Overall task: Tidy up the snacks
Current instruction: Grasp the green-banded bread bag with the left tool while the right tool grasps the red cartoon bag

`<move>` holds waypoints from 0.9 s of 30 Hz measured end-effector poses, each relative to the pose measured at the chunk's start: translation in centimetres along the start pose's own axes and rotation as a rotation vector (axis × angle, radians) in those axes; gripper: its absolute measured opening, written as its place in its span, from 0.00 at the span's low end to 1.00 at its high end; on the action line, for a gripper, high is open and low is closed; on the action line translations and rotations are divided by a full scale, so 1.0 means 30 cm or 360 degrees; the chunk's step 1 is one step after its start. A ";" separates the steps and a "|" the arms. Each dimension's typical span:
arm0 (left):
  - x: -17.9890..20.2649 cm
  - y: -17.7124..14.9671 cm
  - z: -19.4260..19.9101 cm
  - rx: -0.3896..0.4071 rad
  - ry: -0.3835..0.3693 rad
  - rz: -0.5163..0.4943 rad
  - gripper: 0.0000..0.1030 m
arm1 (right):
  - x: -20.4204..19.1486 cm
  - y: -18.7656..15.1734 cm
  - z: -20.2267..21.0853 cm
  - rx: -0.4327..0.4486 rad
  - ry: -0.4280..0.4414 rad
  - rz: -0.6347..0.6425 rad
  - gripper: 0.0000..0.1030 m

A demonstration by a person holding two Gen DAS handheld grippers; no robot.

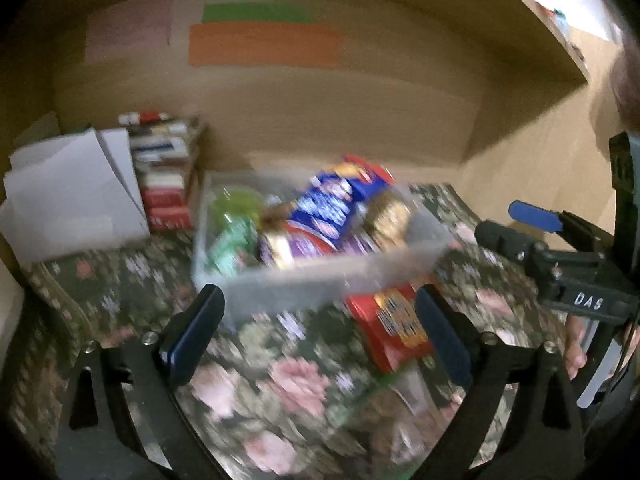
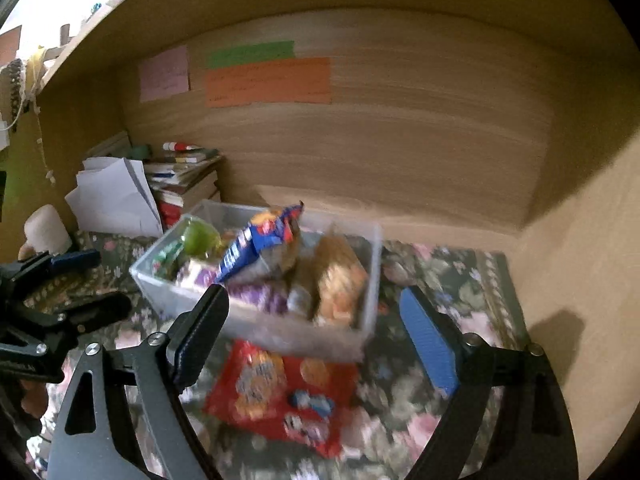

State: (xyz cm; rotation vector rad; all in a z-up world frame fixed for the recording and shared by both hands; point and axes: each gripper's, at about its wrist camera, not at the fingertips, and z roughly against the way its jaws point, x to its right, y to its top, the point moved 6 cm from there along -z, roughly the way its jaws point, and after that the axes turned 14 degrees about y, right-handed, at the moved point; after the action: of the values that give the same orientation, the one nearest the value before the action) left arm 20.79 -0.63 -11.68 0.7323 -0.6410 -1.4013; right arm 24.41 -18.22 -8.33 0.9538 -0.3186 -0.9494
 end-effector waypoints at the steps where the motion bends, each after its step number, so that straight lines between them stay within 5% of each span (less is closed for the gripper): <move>1: 0.024 -0.027 0.001 -0.0023 -0.0008 -0.0016 0.95 | 0.007 -0.017 0.010 -0.0001 -0.0001 -0.0018 0.84; 11: 0.183 -0.242 -0.041 -0.0213 -0.0053 -0.0096 0.95 | 0.084 -0.200 0.066 -0.0074 -0.0024 -0.0193 0.84; 19: 0.185 -0.329 -0.086 -0.0268 -0.0014 -0.0117 0.95 | 0.080 -0.270 0.031 -0.0171 0.0000 -0.0217 0.84; 23: 0.139 -0.332 -0.100 -0.0298 -0.0043 -0.0074 0.66 | 0.053 -0.266 -0.011 -0.0217 0.0025 -0.0185 0.85; 27: 0.077 -0.313 -0.105 -0.0276 -0.0039 -0.0031 0.61 | 0.021 -0.247 -0.073 -0.0273 0.0054 -0.0168 0.92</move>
State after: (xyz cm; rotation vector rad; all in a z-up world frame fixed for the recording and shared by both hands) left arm 17.45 -2.93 -21.02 0.5859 -0.5251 -1.4658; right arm 22.06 -19.24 -15.64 0.8343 -0.1561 -1.0383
